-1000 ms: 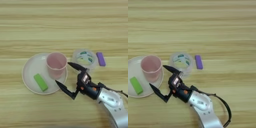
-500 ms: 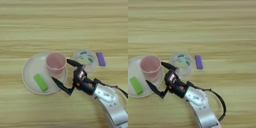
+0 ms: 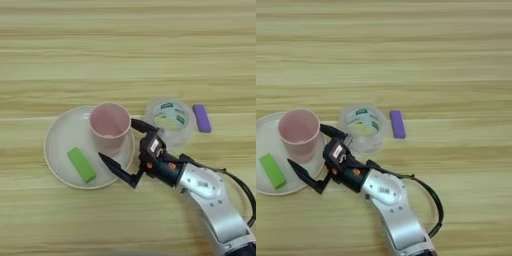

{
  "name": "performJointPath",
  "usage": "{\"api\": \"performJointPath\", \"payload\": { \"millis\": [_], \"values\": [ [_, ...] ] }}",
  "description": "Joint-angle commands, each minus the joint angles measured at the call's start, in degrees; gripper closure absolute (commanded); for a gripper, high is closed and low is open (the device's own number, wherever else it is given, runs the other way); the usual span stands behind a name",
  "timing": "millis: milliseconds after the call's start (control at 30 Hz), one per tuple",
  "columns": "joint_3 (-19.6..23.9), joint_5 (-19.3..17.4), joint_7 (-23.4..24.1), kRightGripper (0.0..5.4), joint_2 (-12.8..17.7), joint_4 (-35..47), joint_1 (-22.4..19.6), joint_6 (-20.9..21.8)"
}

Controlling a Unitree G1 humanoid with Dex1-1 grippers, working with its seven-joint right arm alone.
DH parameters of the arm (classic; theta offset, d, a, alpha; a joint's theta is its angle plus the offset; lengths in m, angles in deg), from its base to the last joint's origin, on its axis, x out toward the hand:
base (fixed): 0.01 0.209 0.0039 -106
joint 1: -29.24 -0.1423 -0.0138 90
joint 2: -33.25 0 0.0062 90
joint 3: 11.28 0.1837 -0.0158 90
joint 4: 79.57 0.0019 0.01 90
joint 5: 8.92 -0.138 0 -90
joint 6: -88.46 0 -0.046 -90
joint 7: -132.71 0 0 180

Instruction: Move the objects on the table

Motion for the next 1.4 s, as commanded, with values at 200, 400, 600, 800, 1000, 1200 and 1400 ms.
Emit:
{"api": "performJointPath", "payload": {
  "millis": [200, 400, 600, 800, 1000, 1200, 1400],
  "values": [
    [0.1, 0.6, 2.1, 0.02, -1.9, -1.5, -5.1, 2.5],
    [0.2, 0.9, 2.6, 0.02, -2.8, -2.5, -5.8, 2.5],
    [0.4, 0.4, 2.8, 0.3, -3.1, -3.1, -6.2, 2.1],
    [0.3, 0.4, 2.7, 1.08, -3.2, -3.7, -6.3, 2.3],
    [0.3, 0.2, 2.4, 1.13, -3.4, -4.1, -6.4, 2.4],
    [0.9, -0.2, 2.9, 1.13, -3.6, -3.6, -6.6, 2.3],
    [5.9, -2.2, 5.3, 1.14, -2.7, 1.1, -8.5, 0.5]
  ]
}}
